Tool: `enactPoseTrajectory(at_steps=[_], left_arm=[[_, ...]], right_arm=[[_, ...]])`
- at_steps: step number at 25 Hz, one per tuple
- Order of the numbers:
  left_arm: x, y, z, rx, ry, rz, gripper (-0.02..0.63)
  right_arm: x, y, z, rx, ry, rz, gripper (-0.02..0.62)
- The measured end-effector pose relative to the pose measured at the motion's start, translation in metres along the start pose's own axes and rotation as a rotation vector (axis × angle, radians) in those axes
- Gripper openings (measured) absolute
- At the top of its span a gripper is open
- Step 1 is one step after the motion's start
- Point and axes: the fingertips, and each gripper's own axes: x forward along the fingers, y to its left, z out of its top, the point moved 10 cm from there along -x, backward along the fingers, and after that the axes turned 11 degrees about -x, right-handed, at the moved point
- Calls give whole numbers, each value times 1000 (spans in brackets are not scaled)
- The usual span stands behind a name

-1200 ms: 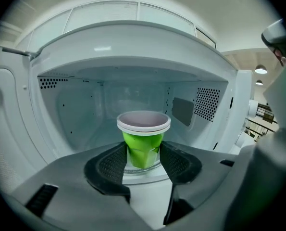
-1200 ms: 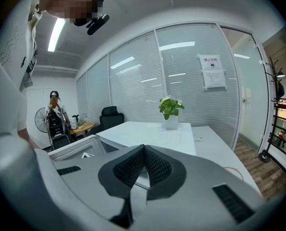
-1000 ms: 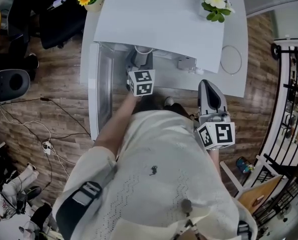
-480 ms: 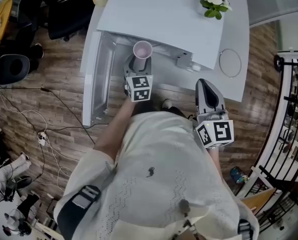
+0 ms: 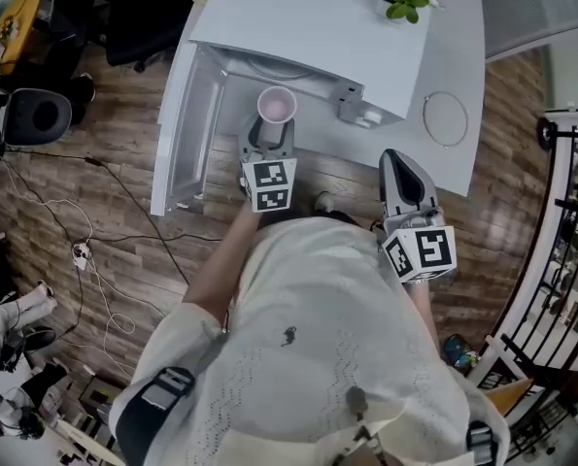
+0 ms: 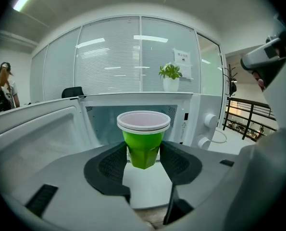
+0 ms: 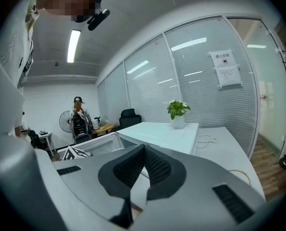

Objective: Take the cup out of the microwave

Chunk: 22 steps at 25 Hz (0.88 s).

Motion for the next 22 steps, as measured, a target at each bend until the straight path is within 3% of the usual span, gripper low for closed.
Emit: enactPoseTrajectory(at_steps=[22], left_arm=[[-164,-109,-56,-60,-60,41,236]], right_arm=[[-108,-9,-51,-51,-11,171,8]])
